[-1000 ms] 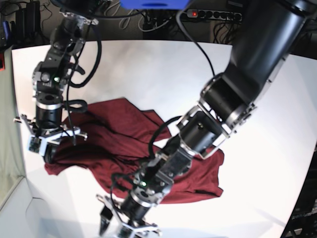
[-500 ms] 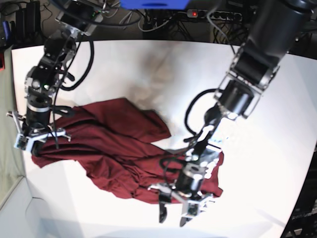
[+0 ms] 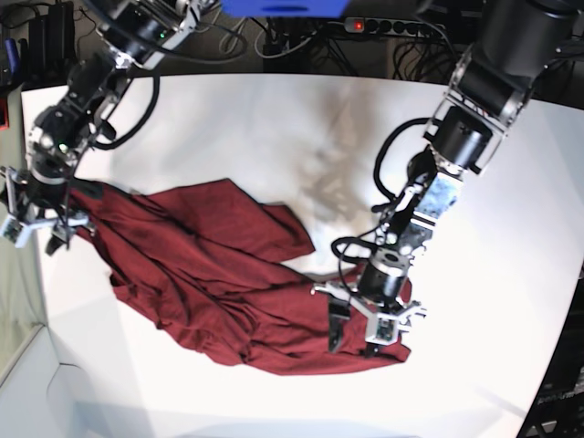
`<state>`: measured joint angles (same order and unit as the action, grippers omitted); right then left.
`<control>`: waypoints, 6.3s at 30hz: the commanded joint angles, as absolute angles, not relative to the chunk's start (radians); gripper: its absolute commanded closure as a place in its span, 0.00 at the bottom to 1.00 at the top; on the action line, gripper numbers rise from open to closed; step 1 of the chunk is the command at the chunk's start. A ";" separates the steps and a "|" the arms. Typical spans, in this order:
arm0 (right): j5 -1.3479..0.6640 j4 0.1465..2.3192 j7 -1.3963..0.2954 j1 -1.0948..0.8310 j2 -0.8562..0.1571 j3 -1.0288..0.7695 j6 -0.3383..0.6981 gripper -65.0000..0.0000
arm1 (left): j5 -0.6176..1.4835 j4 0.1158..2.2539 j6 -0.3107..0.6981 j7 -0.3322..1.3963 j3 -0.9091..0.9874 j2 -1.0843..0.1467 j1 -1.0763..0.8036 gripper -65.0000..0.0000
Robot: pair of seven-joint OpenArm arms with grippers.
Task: Layout the t-shirt on the table in an organized manner, then fold the t-shirt properly
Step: 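Release the shirt and lift both grippers away from it, then grasp a sleeve edge with the left gripper and drag it outward, then grasp the shirt corner with the right gripper and pull it outward, then reposition the left gripper over the sleeve end and grasp it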
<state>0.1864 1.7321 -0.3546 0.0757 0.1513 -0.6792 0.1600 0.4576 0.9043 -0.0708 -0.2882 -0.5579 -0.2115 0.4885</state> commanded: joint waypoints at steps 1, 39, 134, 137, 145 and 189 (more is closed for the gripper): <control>0.176 1.778 -0.326 0.073 0.157 -0.667 0.159 0.36 | 0.460 0.935 -0.068 -0.318 -0.552 -0.220 0.519 0.47; 0.077 1.844 -0.321 -0.068 0.156 -0.590 0.163 0.36 | 0.458 1.086 -0.068 -0.042 -0.552 -0.096 0.148 0.47; 0.076 1.791 -0.321 -0.286 0.153 -0.096 0.165 0.36 | 0.455 1.534 -0.065 0.355 0.315 -0.427 -0.303 0.28; 0.076 1.778 -0.323 -0.298 0.153 -0.070 0.165 0.36 | 0.455 1.537 -0.065 0.354 0.317 -0.427 -0.303 0.28; 0.076 1.681 -0.321 -0.323 0.150 -0.036 0.165 0.42 | 0.455 1.537 -0.065 0.354 0.317 -0.427 -0.302 0.28; 0.077 1.656 -0.325 -0.117 0.085 -0.610 0.163 1.00 | 0.364 1.659 -0.064 0.354 0.166 -0.456 -0.338 0.27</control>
